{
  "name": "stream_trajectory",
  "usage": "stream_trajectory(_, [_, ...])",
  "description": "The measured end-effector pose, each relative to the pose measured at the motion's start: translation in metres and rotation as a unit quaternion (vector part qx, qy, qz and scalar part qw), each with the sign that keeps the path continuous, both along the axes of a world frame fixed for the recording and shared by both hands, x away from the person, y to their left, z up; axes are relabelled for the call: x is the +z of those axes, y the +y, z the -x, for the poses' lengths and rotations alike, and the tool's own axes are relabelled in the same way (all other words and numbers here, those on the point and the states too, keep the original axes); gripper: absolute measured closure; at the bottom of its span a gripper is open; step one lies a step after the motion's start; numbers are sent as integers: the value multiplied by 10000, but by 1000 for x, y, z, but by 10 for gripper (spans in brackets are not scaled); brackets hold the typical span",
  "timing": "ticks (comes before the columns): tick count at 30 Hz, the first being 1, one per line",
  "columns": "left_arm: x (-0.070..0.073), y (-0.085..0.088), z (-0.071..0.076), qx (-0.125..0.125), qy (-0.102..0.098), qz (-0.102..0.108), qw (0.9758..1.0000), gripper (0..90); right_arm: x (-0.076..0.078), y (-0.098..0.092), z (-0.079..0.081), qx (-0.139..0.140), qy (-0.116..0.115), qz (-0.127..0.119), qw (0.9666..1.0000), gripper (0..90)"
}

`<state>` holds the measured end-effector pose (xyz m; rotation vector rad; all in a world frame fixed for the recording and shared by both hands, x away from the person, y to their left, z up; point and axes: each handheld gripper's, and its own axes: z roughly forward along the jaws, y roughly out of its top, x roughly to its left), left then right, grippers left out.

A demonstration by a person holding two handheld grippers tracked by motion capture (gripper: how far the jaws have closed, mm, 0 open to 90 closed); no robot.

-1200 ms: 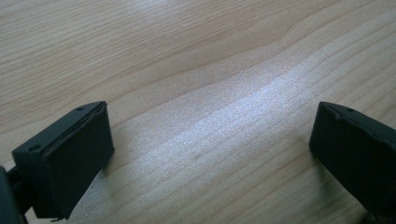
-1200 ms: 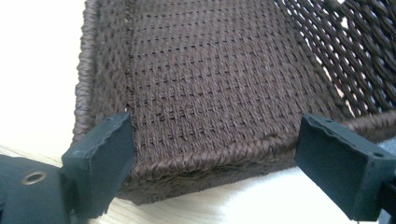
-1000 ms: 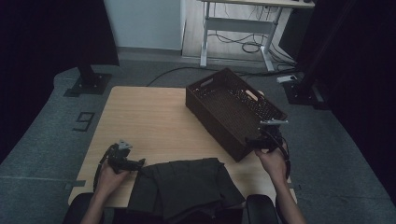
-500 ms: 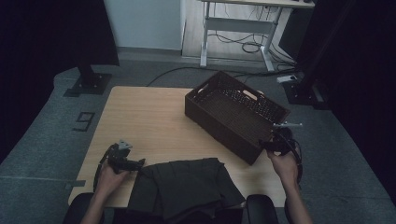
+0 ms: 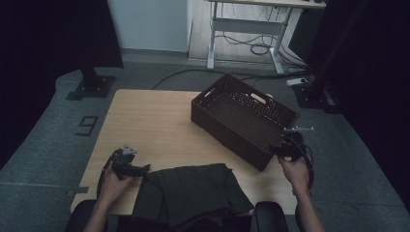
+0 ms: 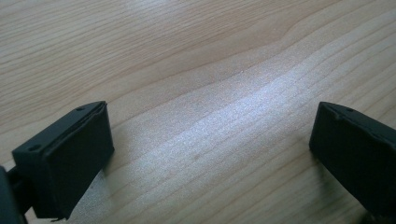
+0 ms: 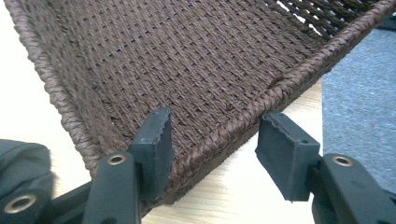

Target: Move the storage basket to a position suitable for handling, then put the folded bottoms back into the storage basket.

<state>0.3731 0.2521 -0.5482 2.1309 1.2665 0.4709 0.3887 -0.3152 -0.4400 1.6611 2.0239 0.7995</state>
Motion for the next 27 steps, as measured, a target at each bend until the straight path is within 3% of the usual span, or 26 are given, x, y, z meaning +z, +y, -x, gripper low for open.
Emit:
stream_trajectory(6, [0, 0, 0, -1, 0, -1, 10000, 0, 0, 4, -4, 39, -18, 193, 9998, 473])
stream_trajectory(27, [0, 0, 0, 1, 1, 2, 10000, 0, -3, 35, -14, 438, -159, 236, 9986, 509])
